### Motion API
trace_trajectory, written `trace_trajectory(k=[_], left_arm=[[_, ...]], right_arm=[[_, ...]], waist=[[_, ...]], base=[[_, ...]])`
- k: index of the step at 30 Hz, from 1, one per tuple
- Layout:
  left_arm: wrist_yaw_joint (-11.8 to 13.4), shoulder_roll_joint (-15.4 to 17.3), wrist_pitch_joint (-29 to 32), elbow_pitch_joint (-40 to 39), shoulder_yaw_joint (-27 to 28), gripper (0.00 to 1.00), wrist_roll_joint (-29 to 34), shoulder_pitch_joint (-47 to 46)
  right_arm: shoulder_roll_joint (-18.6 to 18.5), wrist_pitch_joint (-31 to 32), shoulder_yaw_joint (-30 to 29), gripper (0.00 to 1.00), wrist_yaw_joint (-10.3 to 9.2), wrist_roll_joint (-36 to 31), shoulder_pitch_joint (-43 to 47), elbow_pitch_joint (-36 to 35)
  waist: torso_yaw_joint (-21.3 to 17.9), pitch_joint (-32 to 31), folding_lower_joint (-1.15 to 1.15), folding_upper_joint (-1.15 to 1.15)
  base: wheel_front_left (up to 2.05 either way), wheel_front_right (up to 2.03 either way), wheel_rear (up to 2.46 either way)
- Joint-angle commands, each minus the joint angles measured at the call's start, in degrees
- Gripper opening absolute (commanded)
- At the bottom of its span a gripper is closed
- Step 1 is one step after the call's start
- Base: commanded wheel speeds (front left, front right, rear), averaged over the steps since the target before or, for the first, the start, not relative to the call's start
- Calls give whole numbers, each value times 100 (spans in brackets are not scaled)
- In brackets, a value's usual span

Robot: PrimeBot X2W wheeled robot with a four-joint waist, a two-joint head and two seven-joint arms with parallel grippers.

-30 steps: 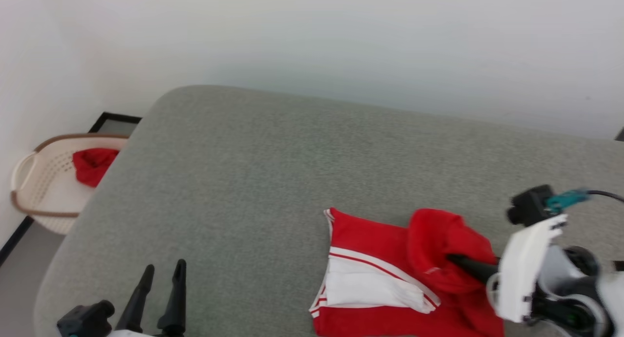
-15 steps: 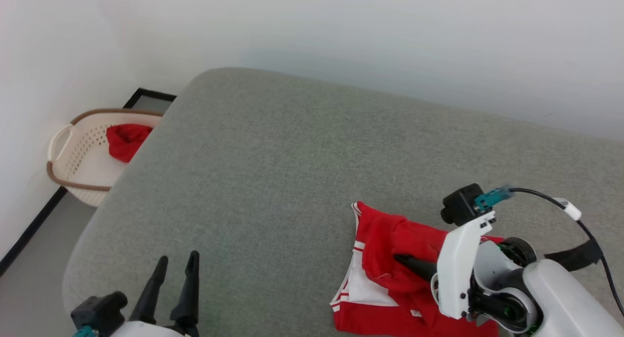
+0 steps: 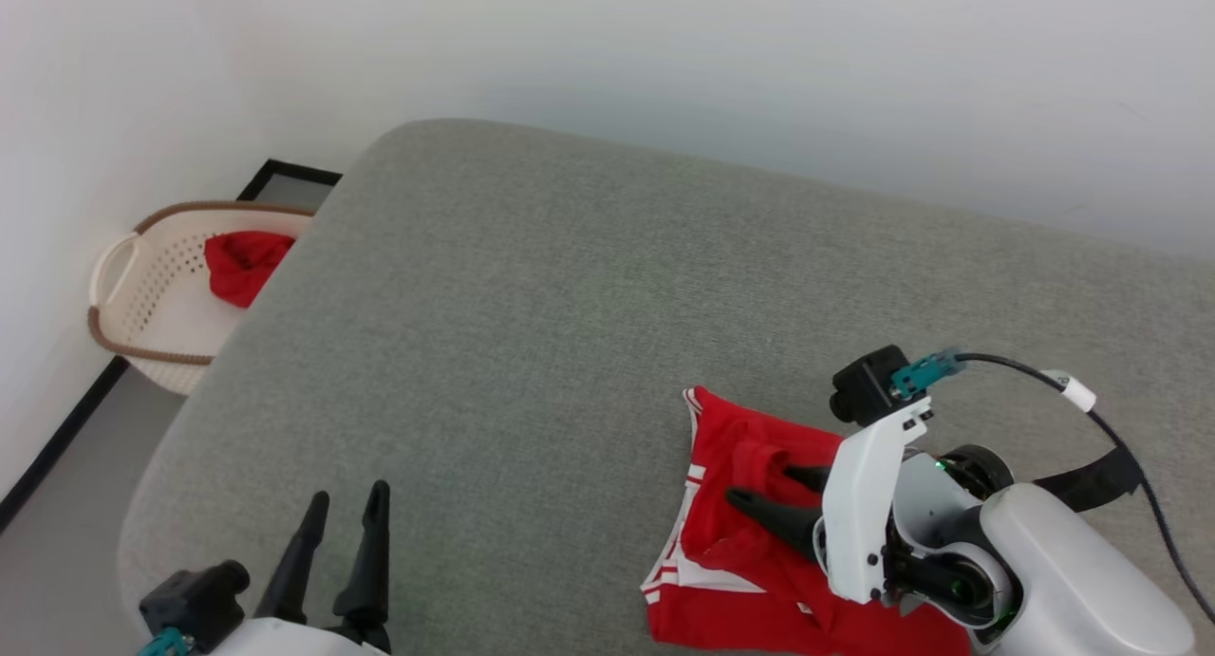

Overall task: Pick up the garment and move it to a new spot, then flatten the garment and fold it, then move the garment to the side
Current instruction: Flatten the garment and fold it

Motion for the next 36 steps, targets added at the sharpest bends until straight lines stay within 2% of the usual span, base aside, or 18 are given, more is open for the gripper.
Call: trace_trajectory(k=[1,8,15,25,36], left_arm=[[-16,6,4,-2,22,100,46,23],[-15,8,4,-47,155,100,138,84],[-15,48,4,-125,291,100,320,168],[-15,84,4,-211,511,100,621,345],[-15,48,4,-306,714,100,1043,513]], right_arm=[[-41,-33,13,100,-3,61,-60,-46],[-340,-230,23,100,-4,424,29,-575],[-803,-748,-220,100,-3,336,230,-1044],[-1323,-1755,-831,100,-3,61,801,-1301],[-1540,-3126,-1452,100,-3,-372,1617,-1145]], waist=[[-57,-21,0,0],[-321,-135,0,0],[-677,-276,0,0],[-1228,-461,0,0],[-1712,-567,0,0]], base=[[0,0,0],[0,0,0],[0,0,0],[0,0,0],[0,0,0]])
